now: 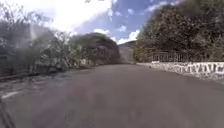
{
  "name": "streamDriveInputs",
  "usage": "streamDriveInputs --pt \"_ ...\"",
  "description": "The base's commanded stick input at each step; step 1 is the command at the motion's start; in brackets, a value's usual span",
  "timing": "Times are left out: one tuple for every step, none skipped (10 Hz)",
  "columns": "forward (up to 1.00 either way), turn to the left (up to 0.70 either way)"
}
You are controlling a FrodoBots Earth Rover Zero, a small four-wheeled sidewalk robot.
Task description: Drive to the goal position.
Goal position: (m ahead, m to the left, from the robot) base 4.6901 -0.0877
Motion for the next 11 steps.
streamDriveInputs --pt "0.7 0.0" --pt "0.7 0.0" --pt "0.7 0.0" --pt "0.7 0.0" --pt "0.7 0.0" --pt "0.7 0.0" --pt "0.7 0.0" --pt "0.7 0.0" --pt "0.7 0.0" --pt "0.7 0.0" --pt "0.7 0.0"
